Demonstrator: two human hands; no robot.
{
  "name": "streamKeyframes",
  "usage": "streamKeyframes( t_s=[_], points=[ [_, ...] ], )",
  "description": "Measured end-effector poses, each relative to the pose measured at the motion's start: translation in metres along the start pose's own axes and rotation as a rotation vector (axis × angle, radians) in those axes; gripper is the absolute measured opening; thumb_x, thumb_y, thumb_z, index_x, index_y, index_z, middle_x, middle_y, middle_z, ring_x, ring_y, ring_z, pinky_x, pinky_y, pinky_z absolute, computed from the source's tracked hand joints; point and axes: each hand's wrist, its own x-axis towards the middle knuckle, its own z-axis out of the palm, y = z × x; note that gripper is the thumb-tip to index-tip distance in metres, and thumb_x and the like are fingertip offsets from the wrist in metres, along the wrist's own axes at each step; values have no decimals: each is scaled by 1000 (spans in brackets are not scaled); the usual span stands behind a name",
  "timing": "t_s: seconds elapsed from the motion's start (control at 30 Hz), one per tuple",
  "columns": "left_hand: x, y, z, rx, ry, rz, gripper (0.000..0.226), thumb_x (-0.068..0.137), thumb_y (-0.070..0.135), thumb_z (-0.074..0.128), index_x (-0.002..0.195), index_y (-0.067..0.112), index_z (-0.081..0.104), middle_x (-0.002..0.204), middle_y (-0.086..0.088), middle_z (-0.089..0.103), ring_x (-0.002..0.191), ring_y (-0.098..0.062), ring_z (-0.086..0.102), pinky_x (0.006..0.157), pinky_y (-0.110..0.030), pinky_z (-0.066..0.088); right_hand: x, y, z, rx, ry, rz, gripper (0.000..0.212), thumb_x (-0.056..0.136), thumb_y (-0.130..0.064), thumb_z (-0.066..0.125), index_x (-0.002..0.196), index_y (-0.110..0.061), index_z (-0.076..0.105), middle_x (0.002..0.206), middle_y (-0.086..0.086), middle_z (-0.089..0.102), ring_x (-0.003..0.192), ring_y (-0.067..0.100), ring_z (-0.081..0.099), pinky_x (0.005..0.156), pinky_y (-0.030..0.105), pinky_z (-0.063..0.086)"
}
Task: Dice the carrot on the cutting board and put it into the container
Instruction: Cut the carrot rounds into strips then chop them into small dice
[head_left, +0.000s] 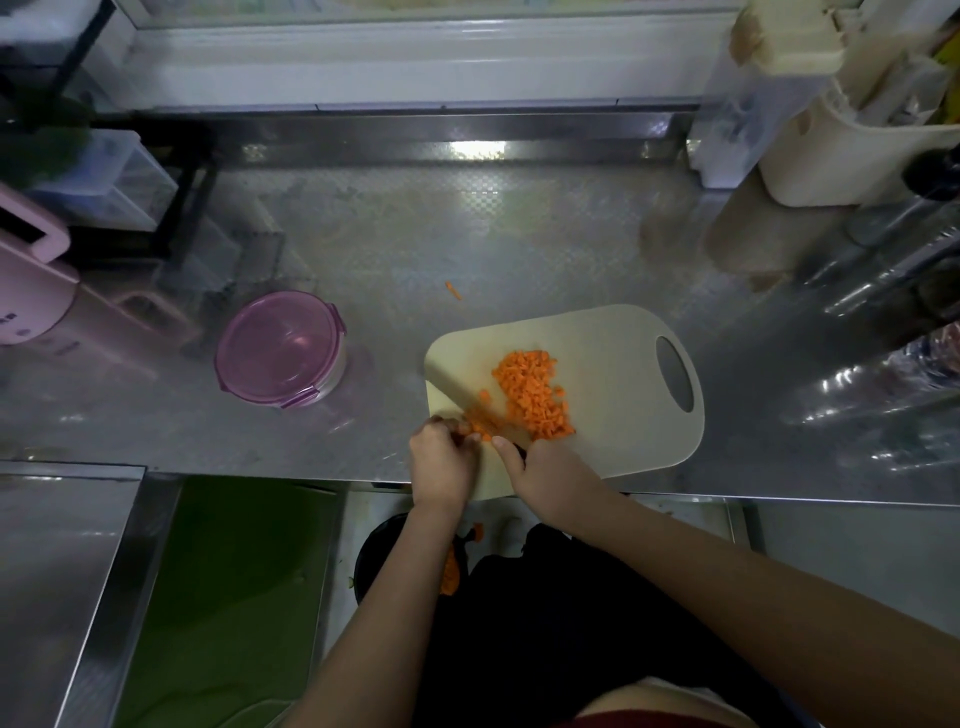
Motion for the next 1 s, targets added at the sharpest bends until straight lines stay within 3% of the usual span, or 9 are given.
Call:
streamKeyframes(
  t_s=[0.13,0.27,0.4,0.47,0.57,0.7,0.8,1.0],
  points=[
    [-1,2,0,-6,10,-3,10,79,5,63,82,1,72,93,-15,67,86,-28,62,75,-22,40,-1,-2,-2,-4,-9,2,59,97,-52,29,55,-12,36,57,7,41,60,28,48,56,29,35],
    [-2,3,-1,23,9,13,12,80,4,61,82,1,72,92,-15,67,84,-27,61,73,-19,39,-1,-2,4,-23,55,-23,61,96,-53,30,58,-7,39,71,17,56,79,34,62,64,31,40],
    [-4,4,-1,57,3,19,16,81,5,56,77,-1,70,87,-18,66,80,-32,61,71,-29,45,7,-13,5,-57,95,-80,64,98,-50,29,79,2,62,89,23,66,87,36,63,66,32,42],
    [-5,2,1,69,10,30,15,82,8,58,77,1,70,86,-18,67,80,-32,61,70,-29,44,12,-12,4,-17,84,-80,65,98,-50,30,81,3,63,93,26,66,90,37,63,71,34,44],
    [-7,1,3,58,21,33,10,81,12,64,84,6,72,90,-13,69,86,-28,62,79,-27,43,18,-5,-5,71,14,-37,60,98,-50,29,58,-9,46,81,23,62,81,34,60,68,30,37],
    [-10,1,2,16,35,42,12,81,13,68,90,5,71,93,-10,70,89,-24,62,82,-21,40,20,-3,-16,151,-23,-32,60,98,-51,27,52,-14,36,56,4,40,54,19,41,61,30,31],
    [-10,1,0,0,27,64,12,81,11,69,91,4,71,94,-10,70,85,-18,60,76,-9,32,13,-1,-16,202,16,-60,61,99,-49,29,50,-14,35,52,3,39,50,16,39,55,30,29],
    [-12,1,-7,-38,25,67,14,79,5,70,92,1,71,94,-12,70,80,-13,56,75,-5,32,2,2,-14,164,-9,-92,63,99,-50,28,50,-11,36,51,4,39,50,16,41,55,30,30]
  ],
)
